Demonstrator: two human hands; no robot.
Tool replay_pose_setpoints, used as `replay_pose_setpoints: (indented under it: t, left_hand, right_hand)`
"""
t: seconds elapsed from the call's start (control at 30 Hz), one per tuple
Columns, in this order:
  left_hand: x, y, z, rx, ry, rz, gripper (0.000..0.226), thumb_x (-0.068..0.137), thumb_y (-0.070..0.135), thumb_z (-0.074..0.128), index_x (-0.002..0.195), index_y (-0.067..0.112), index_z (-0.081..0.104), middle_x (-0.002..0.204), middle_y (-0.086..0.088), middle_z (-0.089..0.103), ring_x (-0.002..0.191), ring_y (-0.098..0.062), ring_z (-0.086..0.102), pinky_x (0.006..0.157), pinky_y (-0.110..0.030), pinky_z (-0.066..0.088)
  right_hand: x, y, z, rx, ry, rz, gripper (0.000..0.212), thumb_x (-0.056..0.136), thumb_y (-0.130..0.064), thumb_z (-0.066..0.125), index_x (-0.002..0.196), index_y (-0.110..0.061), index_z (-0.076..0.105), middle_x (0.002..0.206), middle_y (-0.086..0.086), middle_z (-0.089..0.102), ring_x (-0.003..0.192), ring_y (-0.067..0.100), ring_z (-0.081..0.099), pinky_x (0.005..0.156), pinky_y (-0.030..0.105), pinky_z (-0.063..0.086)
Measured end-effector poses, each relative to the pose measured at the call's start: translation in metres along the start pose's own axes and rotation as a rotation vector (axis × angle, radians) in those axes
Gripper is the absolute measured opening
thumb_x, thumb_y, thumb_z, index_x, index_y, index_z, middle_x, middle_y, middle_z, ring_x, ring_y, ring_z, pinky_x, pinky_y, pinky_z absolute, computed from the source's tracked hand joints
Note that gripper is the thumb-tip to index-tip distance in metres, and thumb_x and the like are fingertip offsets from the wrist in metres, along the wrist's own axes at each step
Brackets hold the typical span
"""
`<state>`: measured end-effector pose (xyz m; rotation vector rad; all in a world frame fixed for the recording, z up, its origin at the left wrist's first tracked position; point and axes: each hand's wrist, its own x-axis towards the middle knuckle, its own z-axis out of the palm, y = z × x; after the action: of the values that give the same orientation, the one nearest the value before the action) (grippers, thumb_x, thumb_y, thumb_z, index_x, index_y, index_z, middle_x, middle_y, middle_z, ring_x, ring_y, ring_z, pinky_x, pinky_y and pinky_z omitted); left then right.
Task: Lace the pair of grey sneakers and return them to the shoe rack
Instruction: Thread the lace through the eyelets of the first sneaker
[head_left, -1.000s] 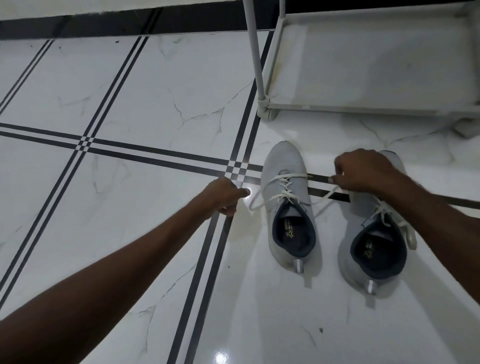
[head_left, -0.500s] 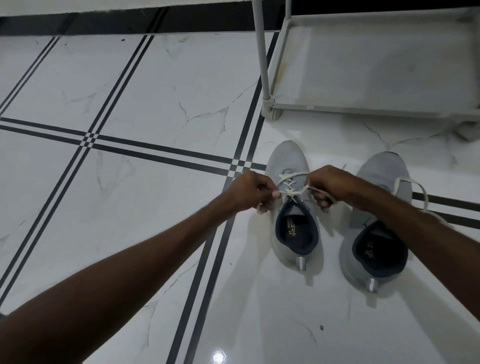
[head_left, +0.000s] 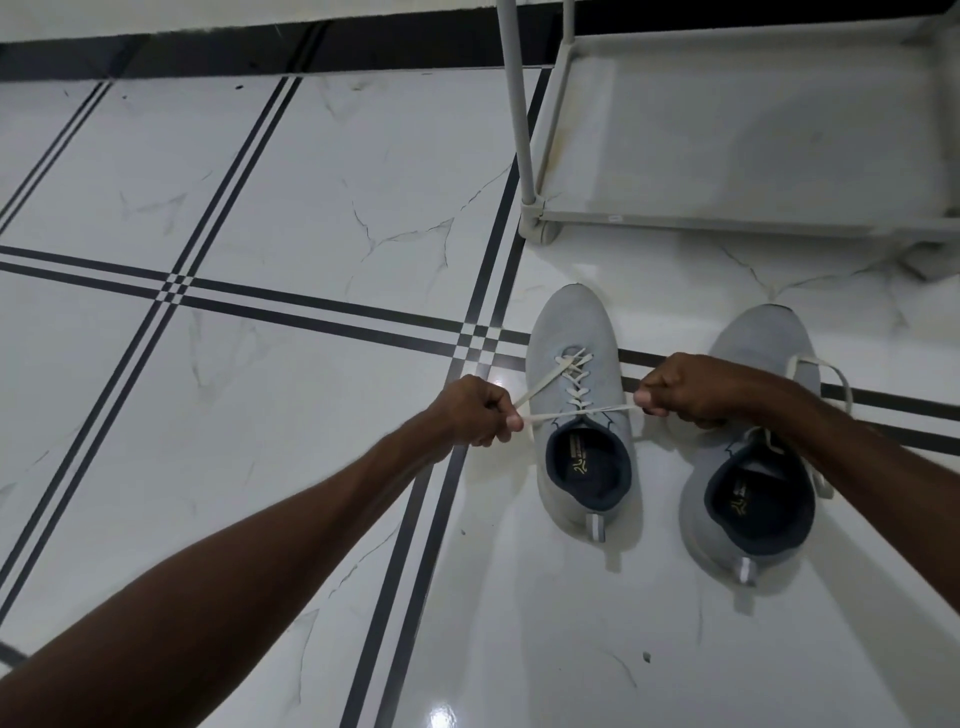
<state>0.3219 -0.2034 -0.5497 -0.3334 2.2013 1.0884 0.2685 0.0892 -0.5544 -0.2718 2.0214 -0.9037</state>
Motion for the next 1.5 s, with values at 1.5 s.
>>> replay_pose_setpoints:
  t: [1.5]
  left_hand:
    - [0.030,0.055,0.023,-0.845,-0.306,0.086,0.011,0.096,0.001,0.057,0.100,-0.001,0.066,0.084,-0.011,0.073,0.070,-0.016,0.065,0.066,-0.021,0.057]
  right_hand:
    - [-0.006,-0.059,0.033,0.460,0.414,-0.288,0.019,0.090,-0.006,0.064,0.099,-0.023,0.062,0.066,0.015,0.070,0.047,0.024,0.061,0.044,0.029,0.048]
